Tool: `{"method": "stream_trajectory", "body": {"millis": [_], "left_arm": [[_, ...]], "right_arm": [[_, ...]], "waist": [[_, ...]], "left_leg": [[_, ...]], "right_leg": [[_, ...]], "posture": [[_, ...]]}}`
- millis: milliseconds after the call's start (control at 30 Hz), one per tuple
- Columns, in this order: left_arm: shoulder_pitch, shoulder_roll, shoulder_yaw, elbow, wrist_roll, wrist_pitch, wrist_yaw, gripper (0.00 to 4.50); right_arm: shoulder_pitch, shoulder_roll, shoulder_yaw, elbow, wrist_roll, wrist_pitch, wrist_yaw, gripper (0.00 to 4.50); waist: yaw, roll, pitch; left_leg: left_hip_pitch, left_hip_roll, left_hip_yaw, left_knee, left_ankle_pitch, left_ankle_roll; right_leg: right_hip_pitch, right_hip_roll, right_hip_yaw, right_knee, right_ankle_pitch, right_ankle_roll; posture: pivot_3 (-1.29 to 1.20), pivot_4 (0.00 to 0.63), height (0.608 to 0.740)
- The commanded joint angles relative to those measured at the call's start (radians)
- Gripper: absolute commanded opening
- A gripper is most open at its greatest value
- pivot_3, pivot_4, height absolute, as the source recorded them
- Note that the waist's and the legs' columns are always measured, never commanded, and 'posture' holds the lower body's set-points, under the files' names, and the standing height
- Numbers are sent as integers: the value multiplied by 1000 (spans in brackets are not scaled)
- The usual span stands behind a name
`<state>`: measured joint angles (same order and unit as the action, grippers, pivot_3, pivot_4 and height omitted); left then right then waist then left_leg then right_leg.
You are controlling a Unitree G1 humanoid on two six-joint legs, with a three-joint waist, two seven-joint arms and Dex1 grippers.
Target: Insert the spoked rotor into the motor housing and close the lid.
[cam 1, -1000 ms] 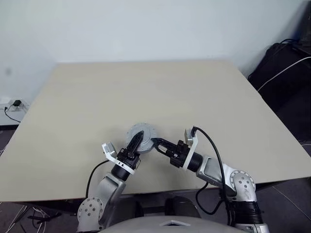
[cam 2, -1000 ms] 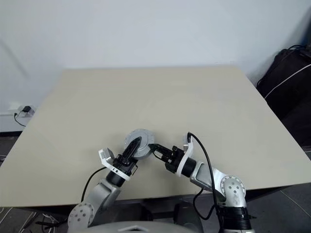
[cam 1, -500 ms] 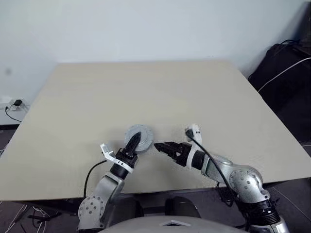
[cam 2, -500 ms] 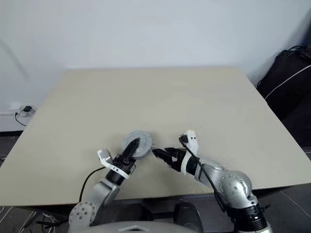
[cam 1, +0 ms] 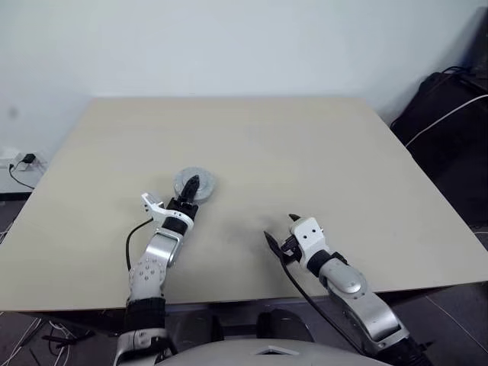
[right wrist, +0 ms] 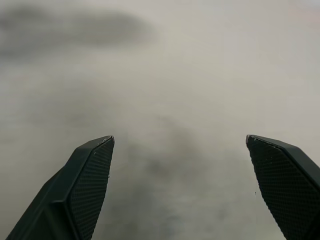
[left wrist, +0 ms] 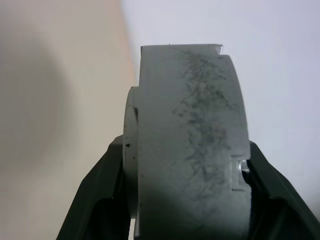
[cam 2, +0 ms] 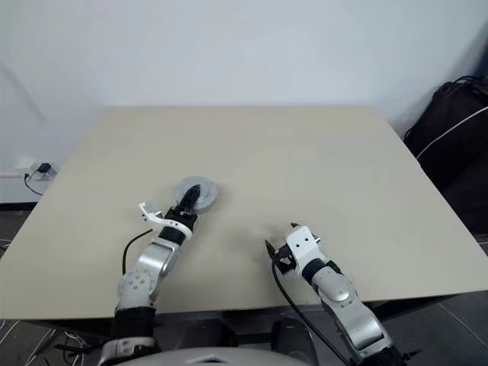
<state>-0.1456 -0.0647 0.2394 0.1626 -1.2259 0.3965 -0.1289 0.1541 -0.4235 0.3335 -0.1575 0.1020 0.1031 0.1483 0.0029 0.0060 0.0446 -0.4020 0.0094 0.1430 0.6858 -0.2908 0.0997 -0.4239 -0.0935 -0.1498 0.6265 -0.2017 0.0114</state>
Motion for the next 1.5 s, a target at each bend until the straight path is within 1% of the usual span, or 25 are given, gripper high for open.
{"method": "stream_trajectory", "body": {"millis": [33, 167, 333, 400, 467, 567, 667, 733, 800, 900, 967, 1033, 1133, 1200, 1300, 1400, 1467, 1500], "left_arm": [[-113, -17, 24, 77, 94, -64, 1, 2091], [-235, -16, 76, 235, 175, -116, 12, 2091], [-362, -15, 158, 399, 227, -164, 33, 2091], [-411, -7, 183, 474, 269, -201, 66, 2091], [-451, 2, 208, 542, 304, -233, 92, 2091], [-502, 17, 243, 638, 350, -279, 126, 2091], [-528, 30, 266, 706, 377, -281, 130, 2091], [-533, 37, 271, 737, 399, -271, 131, 2820], [-531, 38, 276, 747, 414, -260, 129, 3439], [-499, 34, 263, 712, 438, -218, 135, 4440], [-464, 33, 246, 672, 458, -171, 147, 4477], [-390, 37, 212, 587, 486, -90, 165, 4477], [-259, 54, 141, 426, 531, 53, 185, 4477], [-165, 72, 92, 305, 544, 156, 183, 4477], [-30, 114, 14, 136, 572, 266, 162, 4477], [101, 170, -86, -19, 648, 278, 130, 4477], [164, 190, -127, -85, 707, 222, 115, 4477], [196, 195, -147, -117, 749, 165, 109, 4477]], "right_arm": [[11, 52, -39, 20, -72, -72, -54, 4500], [28, 105, -65, 38, -79, -76, -47, 4500], [41, 137, -91, 38, -99, -78, -42, 4500], [45, 147, -100, 36, -103, -76, -38, 4500], [48, 156, -105, 34, -110, -73, -34, 4500], [51, 166, -109, 31, -120, -69, -32, 4500], [54, 173, -112, 27, -128, -64, -29, 4500], [56, 178, -114, 25, -133, -60, -26, 4500], [58, 182, -117, 21, -139, -55, -23, 4500], [62, 190, -121, 13, -147, -45, -19, 4500], [64, 194, -122, 9, -151, -39, -17, 4500], [68, 200, -122, 1, -153, -31, -16, 4500], [73, 211, -127, -7, -149, -18, -11, 4500], [75, 222, -134, -9, -140, -14, -10, 4500], [76, 248, -161, -10, -106, -4, -8, 4500], [76, 278, -195, -10, -61, 0, -3, 4500], [77, 291, -213, -8, -47, -1, -2, 4500], [78, 299, -222, -5, -43, -11, -6, 4500]], "waist": [[1, -2, -1], [-1, -4, -1], [-10, -4, -1], [-13, -5, -1], [-15, -5, -2], [-16, -5, -2], [-17, -7, -3], [-17, -6, -3], [-19, -8, -4], [-20, -8, -9], [-23, -7, -13], [-27, -7, -17], [-32, -6, -22], [-35, -5, -25], [-40, 1, -31], [-42, 7, -35], [-41, 10, -38], [-41, 12, -38]], "left_leg": [[0, 0, 0, 0, 0, 0], [0, 0, 0, 0, 0, 0], [0, 0, 0, 0, 0, 0], [0, 0, 0, 0, 1, -1], [0, 0, 0, 0, 1, -1], [1, 0, 0, 0, 1, -1], [2, 0, 0, 0, 1, -1], [4, 0, 0, 0, 1, -1], [9, 1, 0, 0, 1, -1], [11, 1, -1, 0, 1, -2], [11, 1, -1, 0, 1, -2], [12, 1, -1, -1, 1, -1], [14, 1, -1, -2, 0, -1], [19, 1, -1, -4, 0, -2], [25, 2, -1, -6, -1, -3], [27, 3, -1, -6, -1, -3], [28, 3, -1, -7, -1, -3], [28, 3, -1, -7, -1, -4]], "right_leg": [[0, 0, 0, 0, 0, 0], [0, 1, 0, 0, 0, 0], [0, 3, 0, 0, 0, 0], [0, 3, 0, 0, 1, 2], [1, 8, 0, 0, 3, 4], [1, 8, 1, 0, 3, 5], [1, 8, 1, 0, 3, 4], [4, 8, 1, 0, 3, 4], [8, 6, 1, 0, 3, 4], [9, 2, 0, 1, 2, 3], [9, 1, 0, 1, 0, 0], [10, 1, 1, 1, 0, -1], [11, 1, 1, 2, 0, -1], [14, 1, 1, 2, -1, -2], [15, 1, 1, 2, -5, -7], [15, 0, 1, 3, -5, -7], [16, 0, 1, 3, -5, -8], [15, -1, 1, 3, -5, -8]], "posture": [[0, 0, 740], [0, 0, 740], [0, 0, 740], [0, 0, 740], [0, 0, 740], [0, 0, 740], [0, 0, 740], [0, 0, 740], [0, 0, 740], [0, 0, 740], [0, 0, 740], [0, 0, 740], [0, 0, 740], [0, 0, 740], [0, 0, 740], [0, 0, 740], [0, 0, 740], [0, 0, 740]]}}
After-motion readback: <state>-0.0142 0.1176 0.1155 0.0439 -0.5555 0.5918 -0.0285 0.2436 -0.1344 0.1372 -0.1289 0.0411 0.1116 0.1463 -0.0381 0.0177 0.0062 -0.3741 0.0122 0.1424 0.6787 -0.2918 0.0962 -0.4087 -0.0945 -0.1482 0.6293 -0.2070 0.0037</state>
